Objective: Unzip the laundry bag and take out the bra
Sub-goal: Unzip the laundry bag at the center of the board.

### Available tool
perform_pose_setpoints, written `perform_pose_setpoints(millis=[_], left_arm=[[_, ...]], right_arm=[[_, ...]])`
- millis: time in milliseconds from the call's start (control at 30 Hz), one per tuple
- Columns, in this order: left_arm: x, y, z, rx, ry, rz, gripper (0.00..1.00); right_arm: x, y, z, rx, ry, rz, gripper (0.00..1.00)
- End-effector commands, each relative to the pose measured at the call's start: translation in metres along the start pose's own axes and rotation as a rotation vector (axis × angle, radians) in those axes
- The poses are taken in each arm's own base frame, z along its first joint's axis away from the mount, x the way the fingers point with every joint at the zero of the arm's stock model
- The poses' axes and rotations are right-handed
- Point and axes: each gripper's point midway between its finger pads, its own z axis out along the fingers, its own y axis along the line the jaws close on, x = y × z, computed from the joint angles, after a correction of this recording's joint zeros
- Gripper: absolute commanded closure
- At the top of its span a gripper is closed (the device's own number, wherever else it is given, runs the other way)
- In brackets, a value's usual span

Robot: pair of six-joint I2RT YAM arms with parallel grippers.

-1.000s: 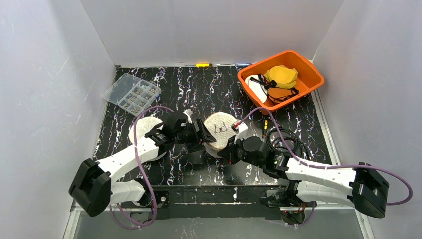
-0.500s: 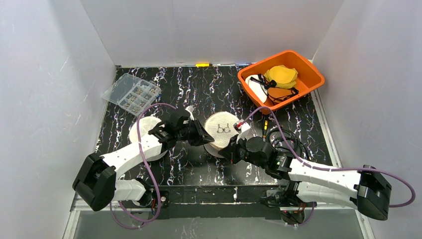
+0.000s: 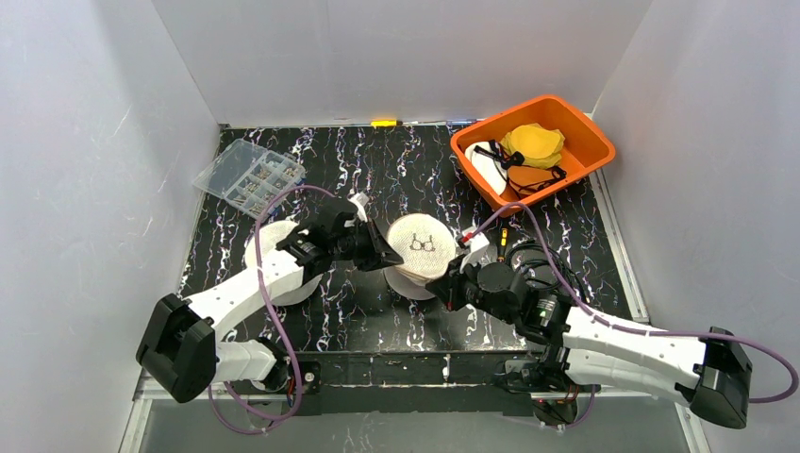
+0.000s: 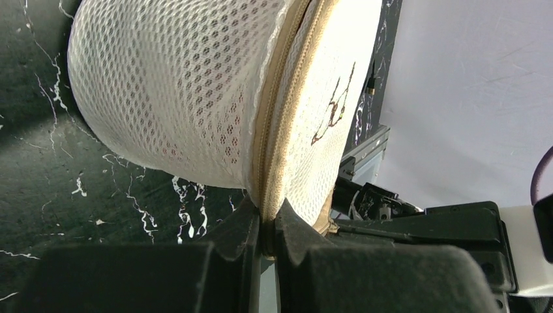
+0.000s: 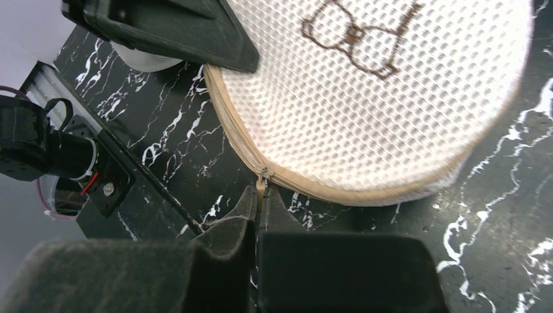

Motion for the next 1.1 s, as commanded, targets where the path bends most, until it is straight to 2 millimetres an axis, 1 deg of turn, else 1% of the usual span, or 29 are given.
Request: perform_pose_setpoints(millis=[0, 133, 233, 300, 367, 467, 533, 600, 633, 733, 800, 833, 900, 967, 1067], left_arm=[[-0.013, -0.005, -0.018, -0.001, -0.013, 0.099, 1.0], [-0.014, -0.013, -0.02, 0.011, 0.044, 0.153, 1.0], [-0.014, -0.019, -0.017, 0.02, 0.08, 0.192, 1.0], [-0.017, -0.021, -0.012, 0.033, 0.085, 0.214, 1.0], [-0.018, -0.019, -0.005, 0.032, 0.088, 0.208, 1.0], [-0.02, -0.018, 0.005, 0.03, 0.102, 0.183, 1.0], [-0.019, -0.018, 0.007, 0.036, 0.104, 0.17, 0.93], [-0.02, -0.02, 0.006, 0.048, 0.092, 0.173, 0.87], [-0.021, -0.022, 0.002, 0.055, 0.082, 0.176, 0.81], [-0.018, -0.02, -0.01, 0.031, 0.07, 0.176, 0.47], [-0.015, -0.016, -0.021, 0.009, 0.051, 0.164, 0.29], [-0.014, -0.012, -0.026, -0.011, 0.04, 0.155, 0.22], [-0.009, -0.006, -0.037, -0.038, 0.026, 0.132, 0.13], [0.0, -0.001, -0.046, -0.05, 0.021, 0.102, 0.1], [0.016, 0.004, -0.054, -0.066, 0.003, 0.08, 0.09]], right_arm=[[-0.022, -0.01, -0.015, 0.076, -0.055, -0.032, 0.99], [-0.023, -0.019, -0.025, 0.111, -0.061, -0.038, 0.99], [-0.021, -0.022, -0.028, 0.122, -0.062, -0.033, 0.99], [-0.017, -0.024, -0.027, 0.124, -0.057, -0.028, 0.99], [-0.009, -0.028, -0.023, 0.129, -0.048, -0.02, 0.99], [-0.002, -0.026, -0.018, 0.111, -0.045, 0.006, 0.99], [-0.002, -0.023, -0.015, 0.093, -0.048, 0.019, 0.99], [-0.001, -0.02, -0.013, 0.083, -0.043, 0.024, 0.99], [-0.006, -0.016, -0.011, 0.067, -0.06, 0.03, 0.99], [-0.009, -0.009, -0.008, 0.045, -0.062, 0.031, 0.99], [-0.011, -0.006, -0.006, 0.031, -0.063, 0.032, 0.99], [-0.012, -0.004, -0.005, 0.025, -0.065, 0.032, 0.99], [-0.014, -0.001, -0.004, 0.014, -0.066, 0.03, 0.99], [-0.015, 0.004, -0.002, -0.005, -0.064, 0.027, 0.99], [-0.017, 0.012, 0.002, -0.036, -0.06, 0.023, 0.99]])
